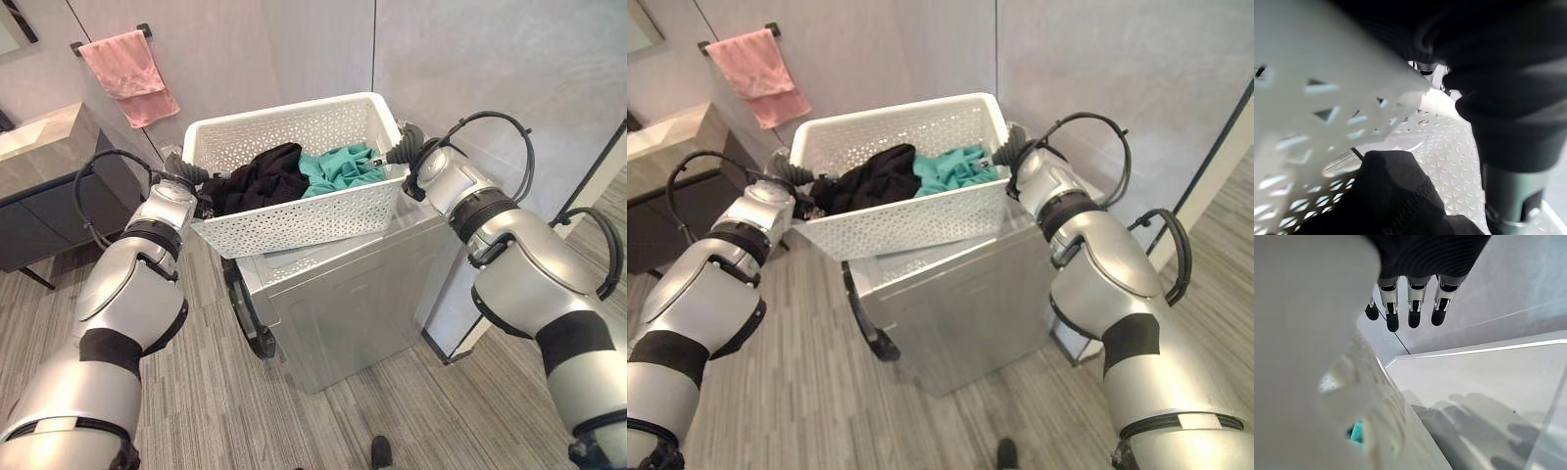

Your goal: Grab the laundry basket,head to the washer,open it,put in the laundry and shut it.

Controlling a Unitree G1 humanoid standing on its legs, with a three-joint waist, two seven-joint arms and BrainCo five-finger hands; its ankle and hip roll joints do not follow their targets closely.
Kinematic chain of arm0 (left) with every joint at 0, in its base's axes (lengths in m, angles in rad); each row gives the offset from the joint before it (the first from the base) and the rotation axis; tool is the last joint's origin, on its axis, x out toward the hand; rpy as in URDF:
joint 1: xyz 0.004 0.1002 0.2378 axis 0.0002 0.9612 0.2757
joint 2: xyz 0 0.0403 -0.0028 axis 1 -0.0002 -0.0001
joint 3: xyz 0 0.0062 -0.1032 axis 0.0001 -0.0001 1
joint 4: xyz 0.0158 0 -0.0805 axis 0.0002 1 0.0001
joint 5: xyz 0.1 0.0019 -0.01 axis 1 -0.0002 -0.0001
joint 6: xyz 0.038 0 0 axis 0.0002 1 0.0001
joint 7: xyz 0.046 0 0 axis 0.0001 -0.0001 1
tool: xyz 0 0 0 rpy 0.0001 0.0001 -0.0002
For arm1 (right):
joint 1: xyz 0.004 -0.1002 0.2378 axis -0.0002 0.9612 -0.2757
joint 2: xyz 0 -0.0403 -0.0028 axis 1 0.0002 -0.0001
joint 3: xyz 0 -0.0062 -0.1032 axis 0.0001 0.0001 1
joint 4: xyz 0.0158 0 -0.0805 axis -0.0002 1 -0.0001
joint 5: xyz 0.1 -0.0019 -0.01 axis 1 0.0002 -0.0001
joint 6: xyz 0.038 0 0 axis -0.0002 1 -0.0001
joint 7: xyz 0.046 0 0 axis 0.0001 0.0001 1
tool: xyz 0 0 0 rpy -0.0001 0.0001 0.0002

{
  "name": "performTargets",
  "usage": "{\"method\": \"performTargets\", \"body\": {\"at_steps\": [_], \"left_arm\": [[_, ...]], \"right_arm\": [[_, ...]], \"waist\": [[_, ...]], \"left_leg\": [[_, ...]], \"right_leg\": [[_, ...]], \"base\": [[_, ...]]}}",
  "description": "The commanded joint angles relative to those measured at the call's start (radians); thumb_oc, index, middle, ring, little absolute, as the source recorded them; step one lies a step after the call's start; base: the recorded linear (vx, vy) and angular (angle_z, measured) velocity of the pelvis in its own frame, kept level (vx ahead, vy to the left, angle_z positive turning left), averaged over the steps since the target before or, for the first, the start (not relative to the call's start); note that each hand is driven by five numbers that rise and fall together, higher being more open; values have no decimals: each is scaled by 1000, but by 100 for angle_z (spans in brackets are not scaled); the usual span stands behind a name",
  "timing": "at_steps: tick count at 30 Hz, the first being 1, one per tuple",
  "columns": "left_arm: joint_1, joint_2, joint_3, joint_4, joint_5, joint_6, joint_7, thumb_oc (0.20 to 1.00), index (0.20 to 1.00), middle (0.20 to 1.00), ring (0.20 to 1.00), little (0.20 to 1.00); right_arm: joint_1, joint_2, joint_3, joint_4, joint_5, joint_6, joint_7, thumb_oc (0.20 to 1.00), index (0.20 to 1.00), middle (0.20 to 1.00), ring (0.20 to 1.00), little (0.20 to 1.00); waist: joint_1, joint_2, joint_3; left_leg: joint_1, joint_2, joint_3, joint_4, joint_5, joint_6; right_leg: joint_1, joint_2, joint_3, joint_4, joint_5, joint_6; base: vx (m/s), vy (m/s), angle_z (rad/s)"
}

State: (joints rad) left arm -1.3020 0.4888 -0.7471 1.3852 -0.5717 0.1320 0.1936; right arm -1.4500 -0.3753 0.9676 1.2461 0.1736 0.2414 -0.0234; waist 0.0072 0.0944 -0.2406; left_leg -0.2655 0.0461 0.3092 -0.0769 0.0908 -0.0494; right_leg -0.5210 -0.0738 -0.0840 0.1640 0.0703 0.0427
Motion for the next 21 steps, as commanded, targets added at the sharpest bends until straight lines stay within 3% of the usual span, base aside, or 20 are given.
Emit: {"method": "performTargets", "body": {"at_steps": [1, 4, 7, 10, 11, 12, 13, 21], "left_arm": [[-203, -245, 71, -43, -3, -151, -21, 1000, 1000, 1000, 1000, 1000], [-206, -238, 86, -38, 19, -152, 8, 1000, 1000, 1000, 1000, 1000], [-203, -239, 65, -36, 153, -136, 46, 1000, 1000, 1000, 1000, 1000], [-209, -236, 0, -22, 314, -97, 51, 1000, 1000, 1000, 1000, 1000], [-231, -227, -71, -10, 453, -60, 54, 1000, 1000, 1000, 1000, 1000], [-231, -227, -71, -10, 453, -60, 54, 1000, 1000, 1000, 1000, 1000], [-253, -225, -137, 15, 552, -32, 44, 1000, 1000, 1000, 1000, 1000], [-265, -208, -126, 40, 561, 3, 21, 1000, 1000, 1000, 1000, 1000]], "right_arm": [[-175, 220, 0, 50, 21, -113, 9, 1000, 1000, 1000, 1000, 1000], [-179, 213, -5, 37, 18, -122, -18, 1000, 1000, 1000, 1000, 1000], [-183, 190, -30, -21, 18, -152, -76, 1000, 1000, 1000, 1000, 1000], [-193, 163, -35, -51, -14, -161, -100, 1000, 1000, 1000, 1000, 1000], [-208, 146, -17, -30, -47, -150, -87, 1000, 1000, 1000, 1000, 1000], [-208, 146, -17, -30, -47, -150, -87, 1000, 1000, 1000, 1000, 1000], [-217, 158, 1, 24, -47, -132, -72, 1000, 1000, 1000, 1000, 1000], [-212, 156, -14, 114, 9, -120, -64, 1000, 1000, 1000, 1000, 1000]], "waist": [[-36, -36, 168], [-38, -39, 168], [-40, -39, 171], [-38, -40, 169], [-33, -42, 168], [-33, -42, 168], [-33, -44, 166], [-24, -46, 151]], "left_leg": [[30, -18, -51, -10, -8, -38], [27, -17, -47, -10, -10, -37], [24, -16, -43, -10, -11, -37], [21, -15, -43, -10, -11, -37], [18, -16, -44, -10, -10, -38], [18, -16, -44, -10, -10, -38], [18, -16, -43, -10, -10, -38], [24, -16, -43, -10, -17, -38]], "right_leg": [[166, -14, -20, -251, 122, 72], [162, -15, -20, -251, 123, 73], [157, -15, -22, -251, 123, 74], [155, -15, -27, -251, 123, 75], [153, -17, -32, -251, 123, 78], [153, -17, -32, -251, 123, 78], [152, -18, -35, -251, 124, 79], [160, -21, -39, -251, 122, 80]], "base": [[0, 0, 0], [0, 0, 0], [0, 0, 0], [0, 0, 0], [0, 0, 0], [0, 0, 0], [0, 0, 0], [4, 0, 0]]}}
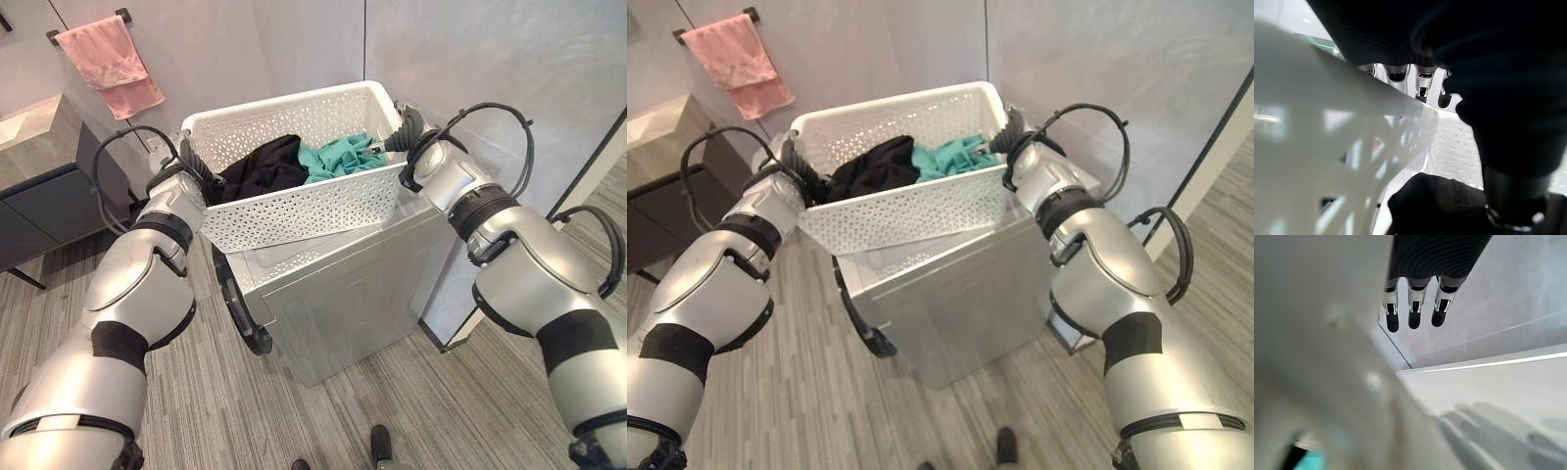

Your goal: Grab the laundry basket,head to the washer,open it,put in the laundry and shut it.

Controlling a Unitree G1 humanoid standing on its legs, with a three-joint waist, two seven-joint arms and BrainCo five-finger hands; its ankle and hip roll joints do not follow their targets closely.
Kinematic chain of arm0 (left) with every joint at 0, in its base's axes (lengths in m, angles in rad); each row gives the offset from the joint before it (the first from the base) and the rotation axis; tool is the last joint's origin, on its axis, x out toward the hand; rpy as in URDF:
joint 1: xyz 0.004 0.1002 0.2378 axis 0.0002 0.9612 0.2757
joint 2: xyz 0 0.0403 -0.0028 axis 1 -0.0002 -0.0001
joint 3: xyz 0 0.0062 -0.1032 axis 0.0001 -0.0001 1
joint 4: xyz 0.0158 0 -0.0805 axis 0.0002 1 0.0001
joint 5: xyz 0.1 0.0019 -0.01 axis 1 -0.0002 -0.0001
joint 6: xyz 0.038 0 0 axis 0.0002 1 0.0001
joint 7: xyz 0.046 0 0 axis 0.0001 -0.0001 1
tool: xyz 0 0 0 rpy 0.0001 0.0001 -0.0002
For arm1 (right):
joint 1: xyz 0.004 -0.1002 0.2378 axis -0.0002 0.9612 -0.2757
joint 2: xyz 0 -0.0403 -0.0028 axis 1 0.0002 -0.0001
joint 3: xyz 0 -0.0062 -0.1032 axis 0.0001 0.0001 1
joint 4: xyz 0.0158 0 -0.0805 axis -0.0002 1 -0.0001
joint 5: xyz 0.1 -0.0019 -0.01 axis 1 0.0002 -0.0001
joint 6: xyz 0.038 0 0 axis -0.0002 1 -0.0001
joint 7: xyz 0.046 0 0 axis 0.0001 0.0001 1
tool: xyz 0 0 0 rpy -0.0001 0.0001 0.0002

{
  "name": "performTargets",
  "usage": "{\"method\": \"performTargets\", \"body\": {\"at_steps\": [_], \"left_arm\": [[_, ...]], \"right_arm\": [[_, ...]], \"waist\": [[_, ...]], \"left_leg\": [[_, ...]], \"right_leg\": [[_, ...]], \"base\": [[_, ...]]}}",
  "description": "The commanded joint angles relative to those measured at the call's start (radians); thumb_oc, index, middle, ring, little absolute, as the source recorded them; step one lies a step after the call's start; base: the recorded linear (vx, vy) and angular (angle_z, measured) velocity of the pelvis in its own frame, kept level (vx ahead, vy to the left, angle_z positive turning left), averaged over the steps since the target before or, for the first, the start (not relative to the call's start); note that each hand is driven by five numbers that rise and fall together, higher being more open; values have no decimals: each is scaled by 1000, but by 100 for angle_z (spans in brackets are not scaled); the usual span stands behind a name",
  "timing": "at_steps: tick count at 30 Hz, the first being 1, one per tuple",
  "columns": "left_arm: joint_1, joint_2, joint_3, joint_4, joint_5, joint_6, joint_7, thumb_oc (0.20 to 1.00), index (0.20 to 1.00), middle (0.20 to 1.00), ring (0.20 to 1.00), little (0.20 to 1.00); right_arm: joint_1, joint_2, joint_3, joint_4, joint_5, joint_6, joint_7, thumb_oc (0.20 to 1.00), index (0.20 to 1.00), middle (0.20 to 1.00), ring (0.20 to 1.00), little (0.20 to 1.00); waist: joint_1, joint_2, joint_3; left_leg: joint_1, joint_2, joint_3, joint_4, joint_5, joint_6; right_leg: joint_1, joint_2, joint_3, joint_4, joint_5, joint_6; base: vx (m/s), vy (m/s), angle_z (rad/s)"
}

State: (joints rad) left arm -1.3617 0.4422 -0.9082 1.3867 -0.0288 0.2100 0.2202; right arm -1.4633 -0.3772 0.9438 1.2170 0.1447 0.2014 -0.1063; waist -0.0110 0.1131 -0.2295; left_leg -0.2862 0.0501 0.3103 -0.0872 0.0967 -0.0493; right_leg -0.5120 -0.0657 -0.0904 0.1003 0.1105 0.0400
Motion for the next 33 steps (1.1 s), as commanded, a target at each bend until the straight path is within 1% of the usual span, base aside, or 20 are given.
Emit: {"method": "performTargets", "body": {"at_steps": [1, 3, 4, 6, 8, 11, 13, 15, 16, 18, 19, 20, 22, 25, 27, 28, 29, 30, 31, 33], "left_arm": [[-205, -162, 35, 39, 18, -75, -5, 1000, 1000, 1000, 1000, 1000], [-197, -162, 62, 41, -13, -73, -2, 1000, 1000, 1000, 1000, 1000], [-196, -165, 57, 53, 19, -67, 9, 1000, 1000, 1000, 1000, 1000], [-189, -170, 72, 54, 6, -68, 21, 1000, 1000, 1000, 1000, 1000], [-180, -172, 93, 46, -6, -68, 36, 1000, 1000, 1000, 1000, 1000], [-164, -175, 133, 7, -13, -86, 73, 1000, 1000, 1000, 1000, 1000], [-142, -179, 179, -40, -46, -111, 105, 1000, 1000, 1000, 1000, 1000], [-134, -177, 197, -77, -56, -134, 125, 1000, 1000, 1000, 1000, 1000], [-123, -176, 219, -118, -90, -168, 137, 1000, 1000, 1000, 1000, 1000], [-112, -173, 220, -128, -88, -180, 141, 1000, 1000, 1000, 1000, 1000], [-105, -169, 251, -182, -138, -230, 177, 1000, 1000, 1000, 1000, 1000], [-93, -163, 263, -214, -157, -256, 182, 1000, 1000, 1000, 1000, 1000], [-86, -150, 263, -228, -162, -271, 193, 1000, 1000, 1000, 1000, 1000], [-81, -112, 274, -274, -173, -307, 205, 1000, 1000, 1000, 1000, 1000], [-77, -100, 285, -292, -184, -317, 205, 1000, 1000, 1000, 1000, 1000], [-71, -85, 298, -318, -190, -323, 213, 1000, 1000, 1000, 1000, 1000], [-55, -45, 319, -373, -188, -336, 221, 1000, 1000, 1000, 1000, 1000], [-52, -44, 319, -377, -187, -334, 221, 1000, 1000, 1000, 1000, 1000], [-15, 22, 360, -454, -171, -340, 228, 1000, 1000, 1000, 1000, 1000], [43, 92, 411, -554, -163, -354, 230, 1000, 1000, 1000, 1000, 1000]], "right_arm": [[-198, 157, 10, 143, 38, -80, 19, 1000, 1000, 1000, 1000, 1000], [-199, 143, 8, 146, 50, -76, 21, 1000, 1000, 1000, 1000, 1000], [-194, 131, -6, 132, 74, -86, 8, 1000, 1000, 1000, 1000, 1000], [-194, 127, -25, 120, 99, -95, -15, 1000, 1000, 1000, 1000, 1000], [-194, 110, -38, 94, 83, -99, -42, 1000, 1000, 1000, 1000, 1000], [-198, 49, -66, 15, 31, -113, -86, 1000, 1000, 1000, 1000, 1000], [-198, 3, -81, -23, -14, -115, -117, 1000, 1000, 1000, 1000, 1000], [-194, -39, -94, -57, -46, -121, -140, 1000, 1000, 1000, 1000, 1000], [-189, -66, -114, -71, -56, -129, -168, 1000, 1000, 1000, 1000, 1000], [-182, -78, -123, -78, -63, -133, -176, 1000, 1000, 1000, 1000, 1000], [-174, -108, -147, -89, -75, -153, -218, 1000, 1000, 1000, 1000, 1000], [-171, -128, -151, -99, -98, -162, -237, 1000, 1000, 1000, 1000, 1000], [-164, -152, -144, -114, -120, -181, -251, 1000, 1000, 1000, 1000, 1000], [-161, -204, -114, -146, -174, -195, -264, 1000, 1000, 1000, 1000, 1000], [-155, -220, -120, -156, -167, -200, -262, 1000, 1000, 1000, 1000, 1000], [-146, -238, -128, -170, -159, -205, -263, 1000, 1000, 1000, 1000, 1000], [-118, -275, -153, -213, -139, -217, -260, 1000, 1000, 1000, 1000, 1000], [-114, -276, -156, -217, -140, -215, -260, 1000, 1000, 1000, 1000, 1000], [-69, -357, -181, -308, -151, -228, -254, 1000, 1000, 1000, 1000, 1000], [-1, -434, -235, -417, -159, -241, -251, 1000, 1000, 1000, 1000, 1000]], "waist": [[-6, -65, 140], [-4, -67, 140], [-3, -69, 140], [-2, -71, 142], [0, -72, 144], [4, -76, 141], [7, -79, 139], [7, -83, 137], [8, -85, 134], [7, -89, 130], [8, -91, 125], [7, -97, 121], [4, -99, 115], [-4, -105, 100], [-6, -109, 96], [-9, -111, 93], [-13, -112, 87], [-12, -114, 86], [-18, -111, 85], [-22, -112, 81]], "left_leg": [[45, -20, -44, 0, -23, -38], [45, -21, -44, 0, -23, -38], [44, -21, -42, 0, -22, -39], [43, -22, -42, 0, -22, -38], [43, -21, -43, 0, -23, -37], [47, -23, -50, 0, -29, -35], [52, -24, -55, 0, -31, -34], [59, -25, -57, 0, -33, -33], [64, -27, -60, 0, -35, -32], [62, -29, -60, 0, -31, -30], [73, -29, -61, 0, -38, -31], [74, -32, -59, 0, -36, -29], [84, -31, -56, 0, -43, -30], [104, -31, -46, 0, -49, -29], [109, -33, -42, 0, -46, -28], [118, -33, -39, 0, -48, -27], [134, -35, -35, 0, -53, -25], [135, -35, -34, 0, -53, -25], [159, -32, -32, 0, -64, -24], [176, -31, -31, 0, -67, -22]], "right_leg": [[152, -29, -33, -188, 81, 83], [152, -30, -34, -188, 82, 83], [151, -31, -35, -188, 83, 83], [149, -30, -36, -188, 83, 83], [150, -31, -38, -188, 83, 83], [158, -33, -42, -188, 77, 85], [166, -35, -46, -188, 74, 86], [174, -34, -47, -188, 71, 86], [178, -35, -48, -188, 70, 87], [176, -36, -48, -188, 73, 86], [189, -36, -50, -188, 68, 89], [190, -38, -50, -188, 72, 90], [198, -35, -49, -188, 68, 93], [213, -35, -46, -188, 69, 97], [215, -36, -45, -188, 74, 97], [224, -36, -44, -188, 74, 98], [237, -35, -42, -188, 74, 100], [238, -35, -42, -188, 74, 100], [263, -34, -43, -188, 68, 102], [278, -33, -44, -188, 64, 103]], "base": [[12, 1, 3], [0, 0, 0], [0, 0, 0], [0, 0, 0], [0, 0, 0], [0, 0, 0], [4, -3, 2], [19, -2, 6], [12, -2, 8], [7, 1, 10], [6, 10, 8], [1, 13, 4], [0, 0, 0], [5, 6, -1], [0, 11, -6], [-7, 18, -10], [7, 21, -11], [27, 37, -13], [16, 29, -14], [-6, 30, -10]]}}
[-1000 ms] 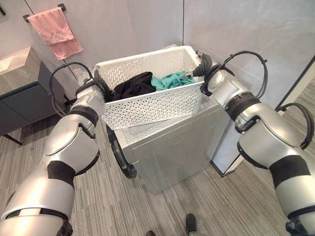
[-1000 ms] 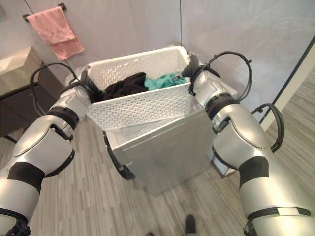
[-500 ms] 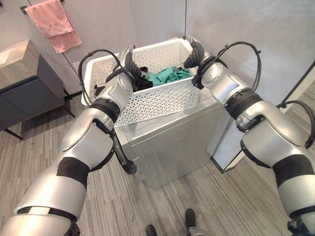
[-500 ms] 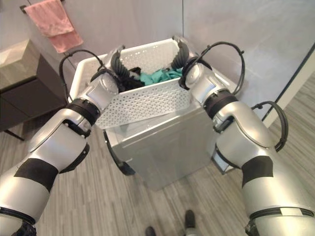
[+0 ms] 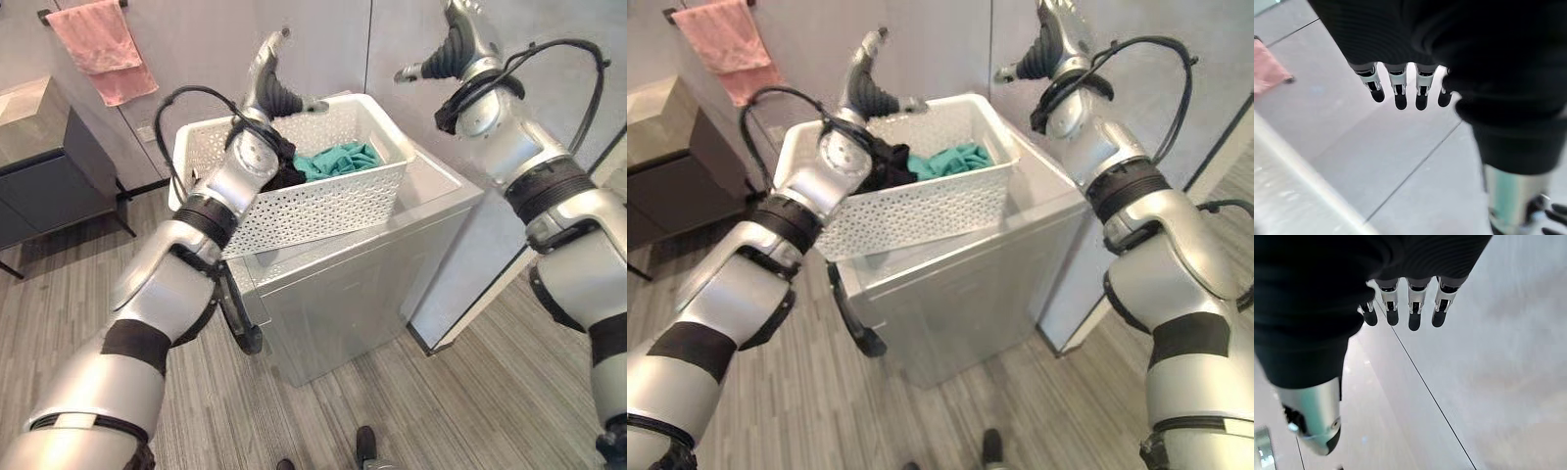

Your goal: Grab the laundry basket,head to the washer,open it,put in the laundry and shut it.

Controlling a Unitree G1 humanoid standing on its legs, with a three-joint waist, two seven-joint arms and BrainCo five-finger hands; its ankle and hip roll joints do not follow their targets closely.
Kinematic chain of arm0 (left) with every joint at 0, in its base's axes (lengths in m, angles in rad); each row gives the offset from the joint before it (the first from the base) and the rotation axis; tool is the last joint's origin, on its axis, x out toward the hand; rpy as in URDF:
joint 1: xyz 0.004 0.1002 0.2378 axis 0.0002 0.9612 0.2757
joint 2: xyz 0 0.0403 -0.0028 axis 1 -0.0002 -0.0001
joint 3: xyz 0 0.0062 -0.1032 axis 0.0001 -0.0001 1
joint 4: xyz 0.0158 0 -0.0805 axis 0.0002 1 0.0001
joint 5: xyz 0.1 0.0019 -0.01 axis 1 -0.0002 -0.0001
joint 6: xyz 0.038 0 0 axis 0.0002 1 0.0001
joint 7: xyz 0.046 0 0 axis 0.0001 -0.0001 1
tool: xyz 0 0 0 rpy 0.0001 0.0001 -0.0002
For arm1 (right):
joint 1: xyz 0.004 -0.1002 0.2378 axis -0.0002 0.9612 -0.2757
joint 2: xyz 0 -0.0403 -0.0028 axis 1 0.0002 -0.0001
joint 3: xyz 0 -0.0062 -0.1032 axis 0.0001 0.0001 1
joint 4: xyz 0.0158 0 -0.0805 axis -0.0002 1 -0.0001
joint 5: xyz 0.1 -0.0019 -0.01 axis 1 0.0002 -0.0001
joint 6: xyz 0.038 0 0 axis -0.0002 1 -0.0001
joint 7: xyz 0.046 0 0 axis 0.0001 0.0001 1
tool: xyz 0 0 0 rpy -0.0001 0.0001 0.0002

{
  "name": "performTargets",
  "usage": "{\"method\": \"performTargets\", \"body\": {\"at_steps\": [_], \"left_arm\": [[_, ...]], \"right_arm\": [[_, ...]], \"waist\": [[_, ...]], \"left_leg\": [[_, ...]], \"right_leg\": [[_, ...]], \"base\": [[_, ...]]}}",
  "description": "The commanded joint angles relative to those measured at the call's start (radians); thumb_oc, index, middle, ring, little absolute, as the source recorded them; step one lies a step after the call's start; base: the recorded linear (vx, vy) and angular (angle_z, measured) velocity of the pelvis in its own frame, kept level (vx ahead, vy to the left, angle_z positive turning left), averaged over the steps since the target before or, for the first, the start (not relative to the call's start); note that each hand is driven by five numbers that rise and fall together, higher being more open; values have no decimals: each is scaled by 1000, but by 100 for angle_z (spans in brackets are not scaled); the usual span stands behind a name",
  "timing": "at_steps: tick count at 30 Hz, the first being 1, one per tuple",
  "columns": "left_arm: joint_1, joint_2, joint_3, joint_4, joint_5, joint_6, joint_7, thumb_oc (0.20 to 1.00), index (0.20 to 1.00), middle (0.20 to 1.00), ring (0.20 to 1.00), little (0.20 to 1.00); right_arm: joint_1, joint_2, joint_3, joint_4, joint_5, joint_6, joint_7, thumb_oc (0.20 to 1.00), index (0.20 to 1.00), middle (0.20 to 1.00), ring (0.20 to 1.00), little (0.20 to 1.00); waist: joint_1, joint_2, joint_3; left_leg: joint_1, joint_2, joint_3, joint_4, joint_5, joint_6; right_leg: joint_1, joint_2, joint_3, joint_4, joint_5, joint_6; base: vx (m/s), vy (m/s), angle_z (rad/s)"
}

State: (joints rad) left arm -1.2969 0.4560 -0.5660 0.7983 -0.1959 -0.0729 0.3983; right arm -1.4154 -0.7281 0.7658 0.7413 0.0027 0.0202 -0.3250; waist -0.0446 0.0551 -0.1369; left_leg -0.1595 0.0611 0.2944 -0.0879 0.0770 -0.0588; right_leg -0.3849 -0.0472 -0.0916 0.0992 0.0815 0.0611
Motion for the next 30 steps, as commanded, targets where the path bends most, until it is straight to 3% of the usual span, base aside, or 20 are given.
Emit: {"method": "performTargets", "body": {"at_steps": [1, 4, 5, 9, 10, 11, 14, 15, 16, 18, 19, 20, 22, 23, 25, 27, 29, 30], "left_arm": [[17, 134, 101, -20, 10, -76, 47, 1000, 1000, 1000, 1000, 1000], [161, 260, 223, -193, 22, -96, 43, 1000, 1000, 1000, 1000, 1000], [268, 329, 325, -285, 24, -113, 46, 1000, 1000, 1000, 1000, 1000], [528, 395, 531, -428, 20, -130, 41, 1000, 1000, 1000, 1000, 1000], [598, 400, 579, -463, 14, -136, 32, 1000, 1000, 1000, 1000, 1000], [738, 398, 701, -523, 11, -161, 30, 1000, 1000, 1000, 1000, 1000], [939, 379, 859, -609, 26, -180, 21, 1000, 1000, 1000, 1000, 1000], [964, 373, 869, -630, 28, -178, 16, 1000, 1000, 1000, 1000, 1000], [1075, 339, 969, -651, 50, -184, 22, 1000, 1000, 1000, 1000, 1000], [1151, 310, 1019, -659, 69, -172, 18, 1000, 1000, 1000, 1000, 1000], [1286, 247, 1113, -644, 80, -166, 19, 1000, 1000, 1000, 1000, 1000], [1296, 245, 1115, -651, 80, -166, 18, 1000, 1000, 1000, 1000, 1000], [1383, 197, 1170, -587, 77, -143, 15, 1000, 1000, 1000, 1000, 1000], [1464, 110, 1185, -554, 120, -98, 30, 1000, 1000, 1000, 1000, 1000], [1515, 67, 1188, -497, 87, -81, 17, 1000, 1000, 1000, 1000, 1000], [1507, 8, 1163, -238, -118, -34, -47, 1000, 1000, 1000, 1000, 1000], [1474, 6, 1104, -24, -174, 2, -124, 1000, 1000, 1000, 1000, 1000], [1390, 2, 970, 426, -123, 44, -219, 1000, 1000, 1000, 1000, 1000]], "right_arm": [[1, -132, -95, 1, -19, -64, -27, 1000, 1000, 1000, 1000, 1000], [186, -240, -255, -192, -36, -89, -10, 1000, 1000, 1000, 1000, 1000], [304, -313, -359, -312, -70, -110, -6, 1000, 1000, 1000, 1000, 1000], [630, -353, -642, -492, -99, -145, 12, 1000, 1000, 1000, 1000, 1000], [716, -340, -718, -540, -109, -150, 17, 1000, 1000, 1000, 1000, 1000], [862, -323, -843, -619, -122, -172, 32, 1000, 1000, 1000, 1000, 1000], [1069, -285, -1029, -724, -151, -198, 46, 1000, 1000, 1000, 1000, 1000], [1104, -275, -1052, -750, -153, -197, 53, 1000, 1000, 1000, 1000, 1000], [1216, -227, -1148, -767, -169, -211, 49, 1000, 1000, 1000, 1000, 1000], [1301, -188, -1201, -784, -179, -213, 57, 1000, 1000, 1000, 1000, 1000], [1444, -91, -1273, -778, -187, -219, 58, 1000, 1000, 1000, 1000, 1000], [1454, -87, -1275, -785, -187, -221, 58, 1000, 1000, 1000, 1000, 1000], [1542, 3, -1290, -720, -153, -216, 63, 1000, 1000, 1000, 1000, 1000], [1651, 79, -1272, -598, -173, -191, 60, 1000, 1000, 1000, 1000, 1000], [1692, 92, -1235, -495, -158, -182, 73, 1000, 1000, 1000, 1000, 1000], [1693, 140, -1083, -209, -6, -83, 202, 1000, 1000, 1000, 1000, 1000], [1638, 150, -996, -18, 21, -57, 241, 1000, 1000, 1000, 1000, 1000], [1542, 218, -893, 349, 174, -73, 282, 1000, 1000, 1000, 1000, 1000]], "waist": [[9, -57, -13], [4, -57, -23], [-1, -53, -22], [-10, -57, -34], [-11, -60, -39], [-16, -60, -32], [-22, -61, -35], [-22, -63, -42], [-24, -63, -31], [-23, -65, -30], [-21, -64, -18], [-21, -67, -21], [-17, -67, -8], [-18, -75, 7], [-19, -77, 9], [-23, -82, 21], [-22, -82, 32], [-33, -80, 55]], "left_leg": [[56, -44, -14, 1, -46, -12], [73, -44, -13, 1, -49, -9], [87, -45, -14, 1, -55, -6], [107, -48, -13, 1, -60, 0], [110, -50, -15, 1, -63, 3], [109, -52, -19, 1, -65, 7], [111, -56, -23, 1, -70, 13], [113, -56, -24, 1, -70, 13], [114, -59, -28, 1, -73, 19], [118, -61, -31, 1, -75, 22], [131, -62, -35, 1, -87, 28], [131, -64, -33, 1, -81, 29], [136, -65, -36, 1, -88, 33], [137, -66, -33, 1, -89, 36], [138, -68, -29, 1, -82, 38], [150, -68, -15, 1, -85, 38], [163, -67, -7, 1, -85, 40], [187, -71, 7, 3, -87, 42]], "right_leg": [[158, -52, -44, -186, 95, 81], [175, -53, -45, -186, 91, 82], [187, -53, -45, -186, 89, 83], [206, -54, -43, -186, 87, 84], [211, -55, -45, -186, 86, 84], [212, -59, -43, -186, 86, 84], [216, -62, -42, -186, 85, 82], [218, -62, -43, -186, 85, 82], [219, -64, -41, -186, 86, 80], [221, -66, -40, -185, 87, 80], [232, -65, -39, -182, 80, 82], [232, -66, -40, -183, 86, 80], [235, -66, -40, -180, 83, 81], [237, -67, -45, -178, 86, 80], [237, -70, -47, -177, 92, 76], [240, -69, -52, -164, 85, 74], [241, -71, -61, -142, 73, 73], [245, -77, -68, -103, 59, 73]], "base": [[-27, 17, -9], [-8, 21, -8], [-7, 33, -4], [-6, 4, -1], [-55, 23, 2], [-55, 21, 6], [-18, 8, 2], [0, 0, 0], [-19, 17, 5], [-16, 26, 11], [-29, 26, 9], [-41, 25, 4], [-45, 15, -5], [-55, 23, -8], [-72, 9, 0], [-68, 17, 2], [-50, 42, -14], [-31, 69, -29]]}}
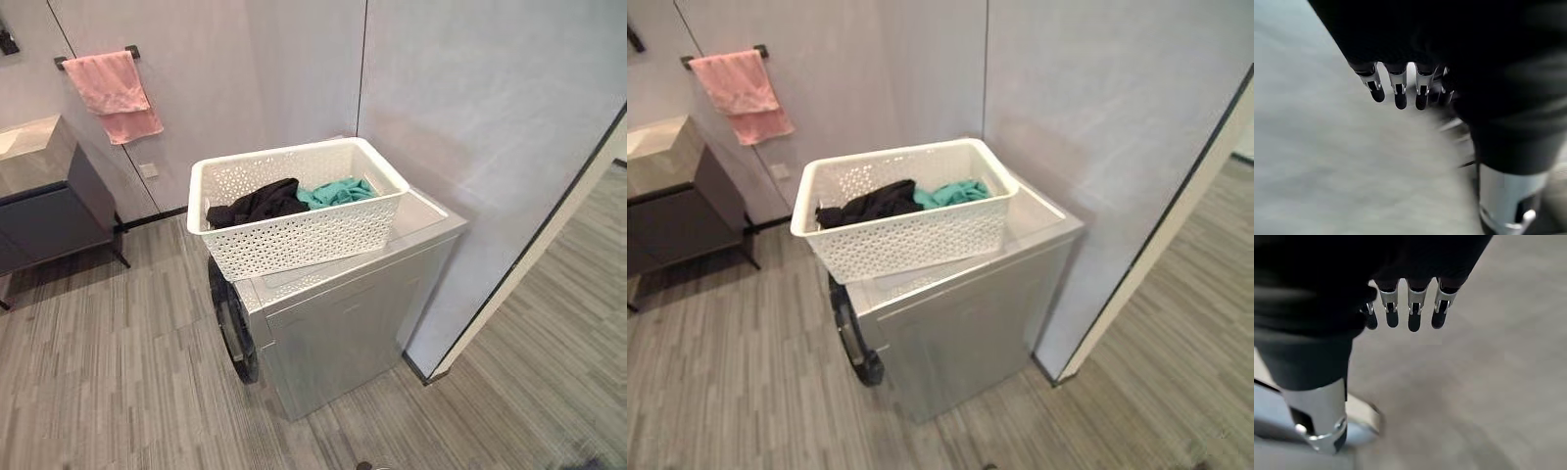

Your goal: Grab the laundry basket,head to the washer,open it,put in the laundry and shut it.

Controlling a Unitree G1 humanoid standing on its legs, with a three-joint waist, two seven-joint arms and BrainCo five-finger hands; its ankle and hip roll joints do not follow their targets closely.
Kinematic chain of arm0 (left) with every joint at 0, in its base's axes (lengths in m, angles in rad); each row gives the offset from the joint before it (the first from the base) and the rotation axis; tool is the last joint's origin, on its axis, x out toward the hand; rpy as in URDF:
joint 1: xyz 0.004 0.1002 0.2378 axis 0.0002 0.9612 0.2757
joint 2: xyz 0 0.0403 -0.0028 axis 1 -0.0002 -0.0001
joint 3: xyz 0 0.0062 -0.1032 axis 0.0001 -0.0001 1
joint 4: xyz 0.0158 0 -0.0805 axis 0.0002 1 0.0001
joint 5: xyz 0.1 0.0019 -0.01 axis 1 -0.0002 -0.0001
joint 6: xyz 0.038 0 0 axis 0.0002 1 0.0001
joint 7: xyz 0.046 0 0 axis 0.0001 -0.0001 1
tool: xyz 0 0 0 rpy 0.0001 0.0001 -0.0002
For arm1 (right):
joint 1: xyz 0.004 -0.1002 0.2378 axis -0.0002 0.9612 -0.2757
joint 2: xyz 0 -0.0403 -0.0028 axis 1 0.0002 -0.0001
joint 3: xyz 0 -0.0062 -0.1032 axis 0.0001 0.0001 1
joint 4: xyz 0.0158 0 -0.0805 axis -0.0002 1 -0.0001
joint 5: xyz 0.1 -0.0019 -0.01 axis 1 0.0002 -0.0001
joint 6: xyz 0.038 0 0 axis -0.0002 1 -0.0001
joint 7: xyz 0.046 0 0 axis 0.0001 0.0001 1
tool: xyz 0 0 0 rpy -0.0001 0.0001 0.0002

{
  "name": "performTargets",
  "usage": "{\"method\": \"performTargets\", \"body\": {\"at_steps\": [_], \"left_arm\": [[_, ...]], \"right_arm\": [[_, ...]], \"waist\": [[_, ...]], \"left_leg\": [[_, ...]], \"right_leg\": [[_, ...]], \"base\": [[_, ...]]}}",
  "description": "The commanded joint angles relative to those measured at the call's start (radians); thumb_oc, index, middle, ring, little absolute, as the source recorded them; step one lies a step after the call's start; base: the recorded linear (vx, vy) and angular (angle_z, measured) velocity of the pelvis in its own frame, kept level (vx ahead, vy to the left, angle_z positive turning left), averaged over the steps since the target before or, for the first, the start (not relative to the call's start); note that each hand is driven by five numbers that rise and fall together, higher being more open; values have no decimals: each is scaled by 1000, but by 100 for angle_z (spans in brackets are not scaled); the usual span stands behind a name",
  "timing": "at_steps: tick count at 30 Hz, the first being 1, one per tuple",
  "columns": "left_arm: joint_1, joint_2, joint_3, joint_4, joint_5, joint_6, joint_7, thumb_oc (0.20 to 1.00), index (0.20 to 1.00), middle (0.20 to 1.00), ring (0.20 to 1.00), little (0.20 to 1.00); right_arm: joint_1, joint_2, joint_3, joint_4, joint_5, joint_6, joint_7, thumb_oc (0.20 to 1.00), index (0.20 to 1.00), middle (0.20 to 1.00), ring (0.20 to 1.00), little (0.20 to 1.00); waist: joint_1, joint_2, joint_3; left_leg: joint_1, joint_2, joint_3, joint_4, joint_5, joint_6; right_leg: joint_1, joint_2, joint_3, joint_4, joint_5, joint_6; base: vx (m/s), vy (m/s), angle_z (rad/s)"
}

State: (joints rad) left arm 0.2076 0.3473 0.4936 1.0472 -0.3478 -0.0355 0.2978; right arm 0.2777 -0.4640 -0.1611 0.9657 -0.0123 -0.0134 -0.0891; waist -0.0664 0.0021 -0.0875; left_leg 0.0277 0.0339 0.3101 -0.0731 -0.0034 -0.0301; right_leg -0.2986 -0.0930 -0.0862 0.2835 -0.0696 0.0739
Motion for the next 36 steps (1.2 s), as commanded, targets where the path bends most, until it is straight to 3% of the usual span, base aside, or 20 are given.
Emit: {"method": "performTargets", "body": {"at_steps": [1, 5, 8, 14, 23, 27, 29, 30, 31, 32, 33, 35, 36], "left_arm": [[-128, 105, -142, 240, 88, 16, -144, 1000, 1000, 1000, 1000, 1000], [-149, 83, -214, 343, 118, 24, -191, 1000, 1000, 1000, 1000, 1000], [-150, 41, -282, 399, 184, 34, -214, 1000, 1000, 1000, 1000, 1000], [-140, 7, -326, 420, 215, 35, -233, 1000, 1000, 1000, 1000, 1000], [-168, 19, -378, 381, 248, 24, -230, 1000, 1000, 1000, 1000, 1000], [-178, 15, -405, 366, 261, 21, -229, 1000, 1000, 1000, 1000, 1000], [-191, 10, -423, 363, 264, 24, -229, 1000, 1000, 1000, 1000, 1000], [-193, 5, -429, 360, 265, 25, -229, 1000, 1000, 1000, 1000, 1000], [-191, 0, -442, 357, 272, 27, -234, 1000, 1000, 1000, 1000, 1000], [-191, 0, -442, 357, 272, 27, -234, 1000, 1000, 1000, 1000, 1000], [-194, -5, -457, 357, 276, 30, -238, 1000, 1000, 1000, 1000, 1000], [-199, -15, -464, 356, 276, 30, -243, 1000, 1000, 1000, 1000, 1000], [-199, -15, -465, 356, 276, 30, -242, 1000, 1000, 1000, 1000, 1000]], "right_arm": [[-172, -27, 58, 210, 202, -41, 58, 1000, 1000, 1000, 1000, 1000], [-212, 13, 118, 352, 214, -39, 92, 1000, 1000, 1000, 1000, 1000], [-205, 57, 205, 424, 118, -23, 117, 1000, 1000, 1000, 1000, 1000], [-180, 118, 287, 391, 87, -22, 154, 1000, 1000, 1000, 1000, 1000], [-210, 111, 326, 372, 70, -19, 164, 1000, 1000, 1000, 1000, 1000], [-214, 110, 333, 370, 65, -19, 168, 1000, 1000, 1000, 1000, 1000], [-221, 108, 342, 368, 60, -16, 172, 1000, 1000, 1000, 1000, 1000], [-224, 106, 348, 365, 58, -16, 172, 1000, 1000, 1000, 1000, 1000], [-220, 101, 347, 370, 59, -18, 175, 1000, 1000, 1000, 1000, 1000], [-220, 101, 347, 370, 59, -18, 175, 1000, 1000, 1000, 1000, 1000], [-218, 99, 357, 373, 53, -18, 173, 1000, 1000, 1000, 1000, 1000], [-218, 99, 359, 386, 49, -18, 170, 1000, 1000, 1000, 1000, 1000], [-218, 99, 359, 386, 49, -18, 170, 1000, 1000, 1000, 1000, 1000]], "waist": [[-13, -25, 8], [-14, -25, 1], [-17, -25, -12], [-21, -35, -4], [-19, -44, 33], [-20, -44, 53], [-19, -35, 78], [-15, -26, 86], [-20, -17, 90], [-20, -17, 90], [-19, -10, 90], [-9, -13, 84], [-8, -13, 84]], "left_leg": [[6, -46, -7, -13, -8, 13], [8, -53, 4, -14, -11, 16], [9, -60, 16, -14, -17, 23], [-7, -81, 23, -2, -22, 36], [-23, -112, 31, 16, -39, 62], [-23, -114, 36, 17, -41, 66], [-24, -105, 46, 30, -43, 67], [-26, -96, 58, 36, -43, 66], [-25, -90, 66, 41, -41, 67], [-24, -91, 66, 41, -41, 67], [-12, -91, 74, 38, -56, 62], [-20, -90, 98, 44, -54, 55], [-20, -90, 98, 44, -54, 54]], "right_leg": [[163, -33, -75, -288, 209, 61], [171, -39, -75, -301, 216, 65], [175, -44, -73, -310, 222, 70], [151, -64, -47, -301, 250, 82], [101, -101, 8, -274, 298, 103], [85, -112, 3, -246, 300, 104], [71, -109, -52, -190, 276, 97], [65, -105, -111, -152, 233, 82], [56, -61, -144, -74, 177, 54], [55, -62, -144, -72, 175, 54], [72, -22, -200, -37, 110, 43], [104, 2, -266, -69, 75, 23], [105, 3, -266, -70, 75, 23]], "base": [[-34, 59, -32], [4, 41, -21], [1, 67, -1], [-33, 83, -4], [-31, 91, -7], [-19, 58, -15], [-51, 70, -1], [-41, 129, -7], [-20, 99, -17], [66, 110, -41], [59, 52, -34], [28, 5, -27], [36, -69, -67]]}}
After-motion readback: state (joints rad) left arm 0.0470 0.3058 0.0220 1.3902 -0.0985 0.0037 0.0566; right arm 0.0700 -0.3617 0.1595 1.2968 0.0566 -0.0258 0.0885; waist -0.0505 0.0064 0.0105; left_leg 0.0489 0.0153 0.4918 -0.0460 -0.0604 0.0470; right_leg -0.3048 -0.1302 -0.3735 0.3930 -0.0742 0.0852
